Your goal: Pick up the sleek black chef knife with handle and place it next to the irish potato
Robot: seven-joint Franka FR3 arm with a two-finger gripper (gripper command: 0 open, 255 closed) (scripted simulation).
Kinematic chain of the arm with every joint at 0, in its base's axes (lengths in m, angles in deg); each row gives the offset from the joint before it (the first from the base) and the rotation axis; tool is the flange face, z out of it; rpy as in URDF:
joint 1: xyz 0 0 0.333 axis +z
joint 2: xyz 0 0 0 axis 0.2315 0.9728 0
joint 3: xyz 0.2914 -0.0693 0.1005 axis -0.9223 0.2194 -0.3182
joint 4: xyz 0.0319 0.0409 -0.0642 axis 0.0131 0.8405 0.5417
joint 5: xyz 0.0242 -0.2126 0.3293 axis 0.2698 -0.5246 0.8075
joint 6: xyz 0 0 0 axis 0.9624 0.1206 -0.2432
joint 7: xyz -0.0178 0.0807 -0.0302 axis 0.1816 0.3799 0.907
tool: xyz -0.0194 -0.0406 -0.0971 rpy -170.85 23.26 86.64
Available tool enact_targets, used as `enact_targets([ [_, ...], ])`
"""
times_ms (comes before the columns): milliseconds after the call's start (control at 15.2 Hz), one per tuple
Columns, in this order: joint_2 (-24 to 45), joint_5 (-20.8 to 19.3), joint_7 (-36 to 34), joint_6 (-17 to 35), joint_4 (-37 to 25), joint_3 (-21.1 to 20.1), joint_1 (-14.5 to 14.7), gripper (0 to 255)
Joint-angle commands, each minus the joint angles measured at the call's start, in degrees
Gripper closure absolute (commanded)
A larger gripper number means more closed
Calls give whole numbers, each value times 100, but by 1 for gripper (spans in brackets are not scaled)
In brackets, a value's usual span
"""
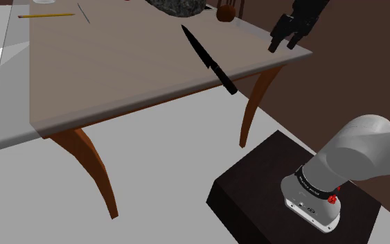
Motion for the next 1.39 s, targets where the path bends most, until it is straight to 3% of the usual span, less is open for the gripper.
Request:
enact_targets([
  [0,0,0,0,0,0,0,0,0],
  [660,662,445,-1988,343,-550,-1596,59,0],
  [1188,1801,287,-3647,496,-1634,-2934,-197,0],
  [1320,1872,260,-3736,573,-1626,-3006,-214,0],
])
